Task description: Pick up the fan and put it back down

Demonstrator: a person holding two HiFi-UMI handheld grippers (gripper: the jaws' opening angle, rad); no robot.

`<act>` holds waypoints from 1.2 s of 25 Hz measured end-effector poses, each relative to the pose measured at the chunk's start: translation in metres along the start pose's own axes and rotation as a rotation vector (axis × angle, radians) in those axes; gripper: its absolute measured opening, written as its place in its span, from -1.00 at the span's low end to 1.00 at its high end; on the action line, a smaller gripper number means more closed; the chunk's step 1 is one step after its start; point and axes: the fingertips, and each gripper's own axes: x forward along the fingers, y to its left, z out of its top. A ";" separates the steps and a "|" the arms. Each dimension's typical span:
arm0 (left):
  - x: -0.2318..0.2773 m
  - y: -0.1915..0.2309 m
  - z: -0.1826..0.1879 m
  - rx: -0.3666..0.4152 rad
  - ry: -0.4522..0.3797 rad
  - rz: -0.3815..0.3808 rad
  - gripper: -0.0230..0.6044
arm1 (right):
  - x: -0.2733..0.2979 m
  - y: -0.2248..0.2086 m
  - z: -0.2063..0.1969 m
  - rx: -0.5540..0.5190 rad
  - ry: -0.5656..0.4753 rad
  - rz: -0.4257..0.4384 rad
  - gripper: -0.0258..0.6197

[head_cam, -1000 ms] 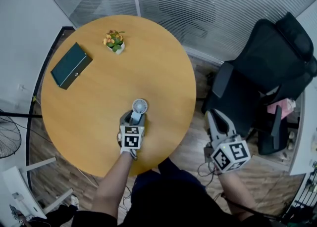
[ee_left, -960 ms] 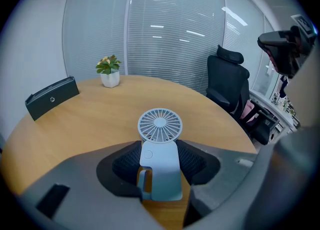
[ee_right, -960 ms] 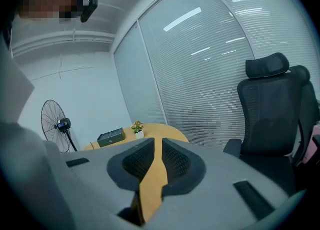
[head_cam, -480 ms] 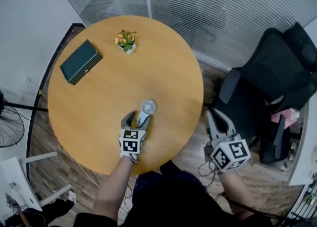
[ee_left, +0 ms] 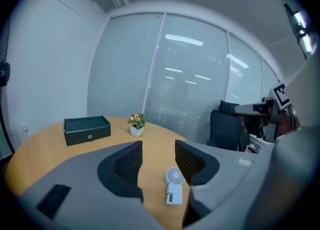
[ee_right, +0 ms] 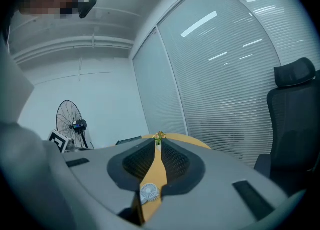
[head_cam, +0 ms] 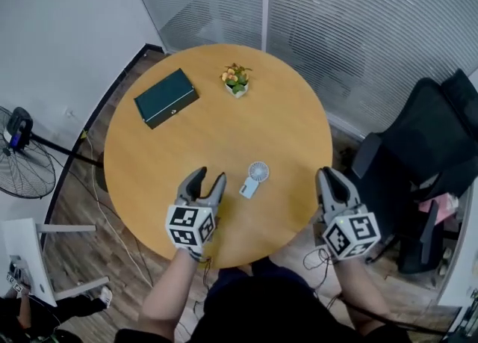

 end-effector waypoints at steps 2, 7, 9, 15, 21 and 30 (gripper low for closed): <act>-0.022 0.005 0.025 0.002 -0.054 -0.013 -0.37 | 0.003 0.017 0.008 -0.008 -0.016 0.007 -0.79; -0.078 0.010 0.069 -0.005 -0.153 -0.058 -0.62 | 0.005 0.062 0.032 -0.040 -0.068 0.025 -0.81; -0.100 0.016 0.085 0.002 -0.192 -0.063 -0.69 | 0.006 0.082 0.043 -0.057 -0.095 0.035 -0.81; -0.157 0.060 0.136 0.010 -0.323 0.020 -0.82 | 0.013 0.134 0.087 -0.091 -0.204 0.046 -0.83; -0.205 0.083 0.167 -0.030 -0.400 0.029 -0.89 | 0.007 0.182 0.116 -0.107 -0.259 0.056 -0.90; -0.258 0.093 0.199 0.039 -0.490 -0.002 -0.91 | 0.001 0.241 0.129 -0.137 -0.301 0.062 -0.91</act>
